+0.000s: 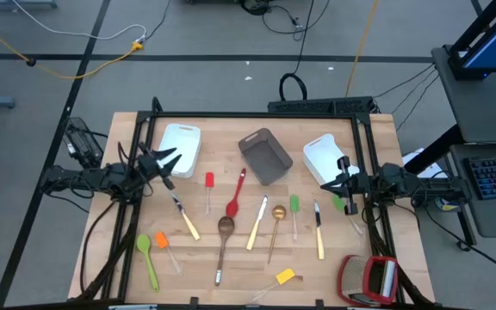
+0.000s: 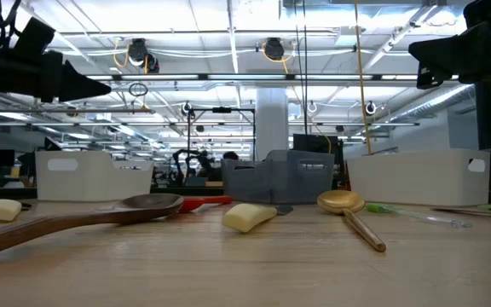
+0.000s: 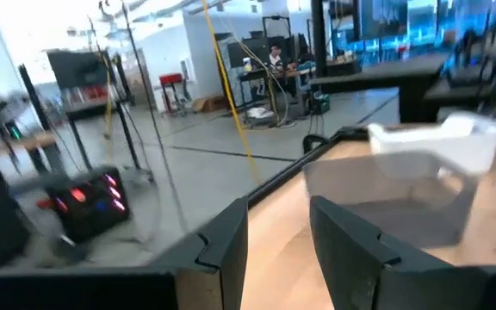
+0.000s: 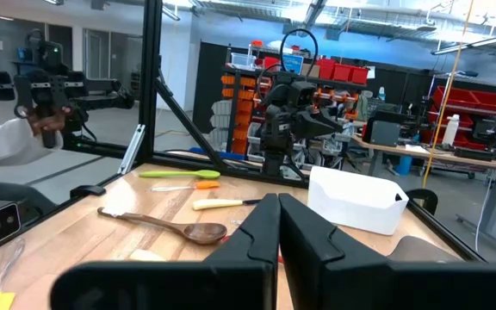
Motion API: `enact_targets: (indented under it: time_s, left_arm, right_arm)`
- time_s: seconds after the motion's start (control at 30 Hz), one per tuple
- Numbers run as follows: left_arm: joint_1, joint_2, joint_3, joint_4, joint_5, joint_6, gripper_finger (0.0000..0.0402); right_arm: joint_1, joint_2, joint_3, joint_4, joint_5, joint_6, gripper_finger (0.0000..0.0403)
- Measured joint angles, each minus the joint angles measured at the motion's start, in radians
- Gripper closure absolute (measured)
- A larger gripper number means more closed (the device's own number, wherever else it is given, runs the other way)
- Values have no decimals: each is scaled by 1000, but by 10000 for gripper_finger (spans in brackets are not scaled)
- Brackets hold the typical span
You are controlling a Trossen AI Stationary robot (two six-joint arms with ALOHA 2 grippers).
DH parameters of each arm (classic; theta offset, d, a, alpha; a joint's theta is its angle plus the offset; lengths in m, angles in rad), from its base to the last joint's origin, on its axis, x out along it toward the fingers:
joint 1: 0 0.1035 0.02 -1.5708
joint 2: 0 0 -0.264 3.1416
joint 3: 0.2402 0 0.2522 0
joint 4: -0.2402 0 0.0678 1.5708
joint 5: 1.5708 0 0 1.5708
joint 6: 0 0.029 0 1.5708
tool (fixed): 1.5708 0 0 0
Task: Pick & Place Kitchen Items
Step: Put the red spatula into the left white bin
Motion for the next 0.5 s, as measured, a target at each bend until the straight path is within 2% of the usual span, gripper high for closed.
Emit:
enact_targets:
  time_s: [0.2, 0.5]
  left_arm:
    - [0, 0, 0, 9, 116, -263, 270]
    - [0, 0, -3, 104, 236, -425, 270]
  right_arm:
    - [0, 0, 0, 0, 0, 0, 399]
    - [0, 0, 0, 0, 0, 0, 399]
